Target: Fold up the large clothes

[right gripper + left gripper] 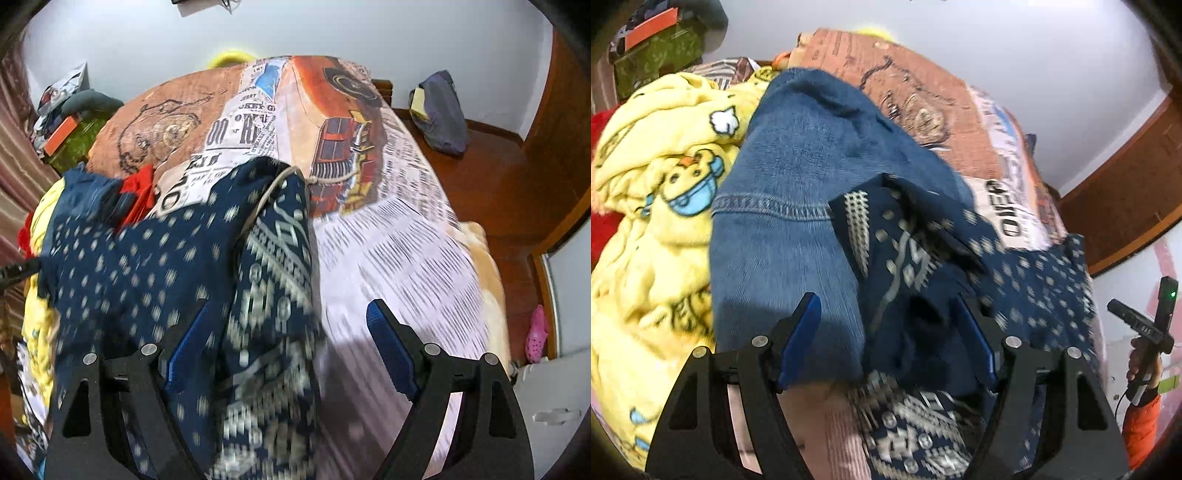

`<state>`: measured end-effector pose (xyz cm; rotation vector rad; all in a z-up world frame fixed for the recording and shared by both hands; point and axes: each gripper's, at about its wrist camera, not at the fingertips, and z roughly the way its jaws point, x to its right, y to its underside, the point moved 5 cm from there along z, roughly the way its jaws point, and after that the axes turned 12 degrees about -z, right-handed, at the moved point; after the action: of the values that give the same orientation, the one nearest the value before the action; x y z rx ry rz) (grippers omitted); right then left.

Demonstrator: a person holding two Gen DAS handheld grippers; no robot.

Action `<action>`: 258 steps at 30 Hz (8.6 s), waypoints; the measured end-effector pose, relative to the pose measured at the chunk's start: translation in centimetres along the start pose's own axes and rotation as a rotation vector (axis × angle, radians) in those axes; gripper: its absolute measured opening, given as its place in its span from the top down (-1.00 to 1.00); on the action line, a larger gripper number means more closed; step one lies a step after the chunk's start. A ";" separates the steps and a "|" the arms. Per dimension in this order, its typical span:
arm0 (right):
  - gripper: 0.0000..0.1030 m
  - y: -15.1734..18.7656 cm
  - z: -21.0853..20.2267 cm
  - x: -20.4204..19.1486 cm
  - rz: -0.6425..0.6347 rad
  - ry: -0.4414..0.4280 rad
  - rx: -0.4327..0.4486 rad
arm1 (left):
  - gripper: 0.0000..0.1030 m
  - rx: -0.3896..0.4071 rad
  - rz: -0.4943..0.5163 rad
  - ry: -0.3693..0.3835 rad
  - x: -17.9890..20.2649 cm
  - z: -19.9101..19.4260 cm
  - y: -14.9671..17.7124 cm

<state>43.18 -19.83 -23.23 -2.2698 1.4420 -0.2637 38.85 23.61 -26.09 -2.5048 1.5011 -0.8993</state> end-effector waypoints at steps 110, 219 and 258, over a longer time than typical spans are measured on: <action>0.11 18.8 -4.8 -5.9 0.017 -0.169 0.019 | 0.64 -0.193 0.082 0.151 1.8 -3.8 20.7; 0.22 19.0 -4.5 -5.5 0.044 -0.175 0.028 | -0.18 -0.238 0.037 0.164 1.9 -4.4 22.2; 0.17 19.4 -4.4 -5.7 0.036 -0.179 0.061 | 0.84 -0.062 0.116 0.155 3.8 -9.3 19.4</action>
<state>23.21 -22.92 -27.75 -2.1568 1.3618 -0.0898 20.24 12.51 -23.72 -2.4084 1.7262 -1.0643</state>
